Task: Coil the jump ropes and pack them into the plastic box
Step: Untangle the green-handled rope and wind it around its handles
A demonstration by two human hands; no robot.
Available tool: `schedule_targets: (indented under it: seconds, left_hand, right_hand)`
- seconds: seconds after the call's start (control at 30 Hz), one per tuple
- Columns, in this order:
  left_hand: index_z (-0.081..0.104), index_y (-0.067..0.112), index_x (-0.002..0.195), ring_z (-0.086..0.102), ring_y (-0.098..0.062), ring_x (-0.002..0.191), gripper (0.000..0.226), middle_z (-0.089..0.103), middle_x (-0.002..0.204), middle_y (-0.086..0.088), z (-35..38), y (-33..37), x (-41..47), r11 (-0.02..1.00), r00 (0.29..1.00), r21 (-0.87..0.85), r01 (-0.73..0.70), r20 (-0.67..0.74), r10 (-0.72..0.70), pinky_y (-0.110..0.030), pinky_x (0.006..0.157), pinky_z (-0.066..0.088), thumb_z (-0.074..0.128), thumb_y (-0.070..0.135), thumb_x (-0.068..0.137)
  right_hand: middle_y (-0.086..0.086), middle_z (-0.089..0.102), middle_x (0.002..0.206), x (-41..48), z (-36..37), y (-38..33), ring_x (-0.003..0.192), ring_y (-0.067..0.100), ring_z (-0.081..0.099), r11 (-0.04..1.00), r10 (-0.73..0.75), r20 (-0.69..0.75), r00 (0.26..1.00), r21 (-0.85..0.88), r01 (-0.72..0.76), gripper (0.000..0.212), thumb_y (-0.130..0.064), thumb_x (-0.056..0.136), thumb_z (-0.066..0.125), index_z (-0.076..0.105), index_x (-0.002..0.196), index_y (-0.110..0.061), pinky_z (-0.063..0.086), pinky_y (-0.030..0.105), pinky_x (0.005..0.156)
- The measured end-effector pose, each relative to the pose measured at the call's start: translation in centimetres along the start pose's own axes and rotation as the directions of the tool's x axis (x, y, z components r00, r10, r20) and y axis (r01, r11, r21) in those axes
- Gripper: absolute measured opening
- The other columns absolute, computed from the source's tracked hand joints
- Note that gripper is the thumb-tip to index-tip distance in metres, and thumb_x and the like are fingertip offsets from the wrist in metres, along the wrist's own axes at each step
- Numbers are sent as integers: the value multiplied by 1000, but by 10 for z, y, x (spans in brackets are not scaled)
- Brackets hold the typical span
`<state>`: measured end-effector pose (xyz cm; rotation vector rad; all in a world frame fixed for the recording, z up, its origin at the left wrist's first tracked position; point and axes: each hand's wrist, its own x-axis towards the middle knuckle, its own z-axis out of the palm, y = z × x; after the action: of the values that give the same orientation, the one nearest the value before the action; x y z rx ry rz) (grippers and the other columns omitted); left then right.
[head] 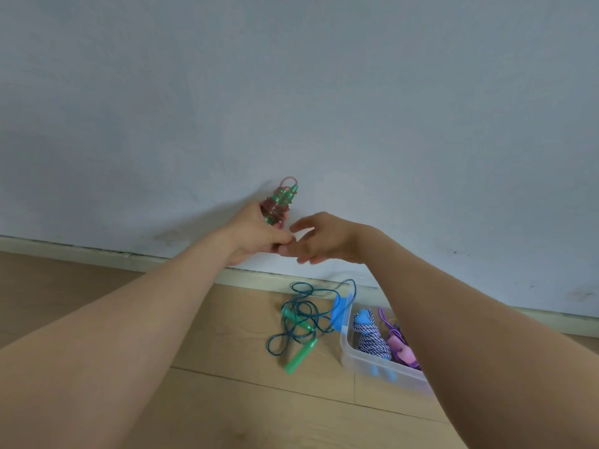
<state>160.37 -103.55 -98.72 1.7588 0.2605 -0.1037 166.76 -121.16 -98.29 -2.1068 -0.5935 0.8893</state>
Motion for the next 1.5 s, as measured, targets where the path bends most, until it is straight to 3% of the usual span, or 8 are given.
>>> schedule_targets:
  seconds: [0.13,0.23,0.4,0.53,0.63,0.87,1.17,1.5]
  left_hand:
    - [57,7,108,66,-20,75,29,57,84,-8,6,1,4,981,997,-193,-3,76,18,-37,78,63,78,0,90]
    - [57,9,108,50,-16,64,22,46,74,-7,2,-1,6,981,999,-191,40,41,-33,-41,79,64,66,28,102]
    - [49,19,131,37,-14,63,30,40,87,1,1,-7,2,994,996,80,80,40,-83,-36,70,56,49,39,109]
    - [56,32,131,44,-15,70,32,49,94,5,5,-8,1,947,992,319,27,105,-64,-32,64,52,57,49,104]
    - [61,28,121,61,-21,85,28,62,109,-3,7,-12,5,806,995,592,-32,92,-28,-33,58,57,61,47,100]
    - [60,31,130,62,-19,107,34,64,117,7,17,-7,0,597,962,774,-211,274,-15,-35,91,52,67,30,97]
    - [68,13,93,59,-10,72,28,65,81,1,35,12,-4,914,959,383,-134,282,23,-27,68,46,55,34,80]
    - [71,11,96,66,-28,78,45,73,90,-16,26,17,-4,999,974,8,40,224,-41,-36,72,50,39,42,88]
  right_hand:
    - [15,79,93,-6,1,3,71,18,72,998,-64,92,994,3,64,32,-24,105,63,68,121,3,52,26,65]
    - [1,52,59,-9,-8,0,53,16,45,1000,4,101,995,-7,-3,36,-25,113,46,68,119,2,36,28,55]
    - [-2,32,59,-18,-23,-14,54,17,28,985,71,111,991,-167,-52,37,-30,112,44,76,112,-9,28,28,54]
    - [-5,49,51,-16,-25,-19,49,13,44,895,-152,-208,966,-445,45,37,-32,104,54,80,88,-11,39,26,53]
    - [13,64,65,-11,-25,-9,58,21,50,845,-254,-261,931,-529,82,32,-24,98,58,75,85,0,45,35,59]
    - [-10,74,67,-19,-28,0,69,6,67,893,-245,-287,926,-440,100,7,-22,81,78,84,80,-23,57,25,64]
    - [29,70,90,-21,-38,1,78,25,61,981,-111,-217,970,132,141,12,-8,92,75,80,99,1,51,38,75]
    - [13,63,72,-23,-40,-8,61,16,51,939,-134,-251,959,278,204,30,-16,99,65,72,100,13,41,31,62]
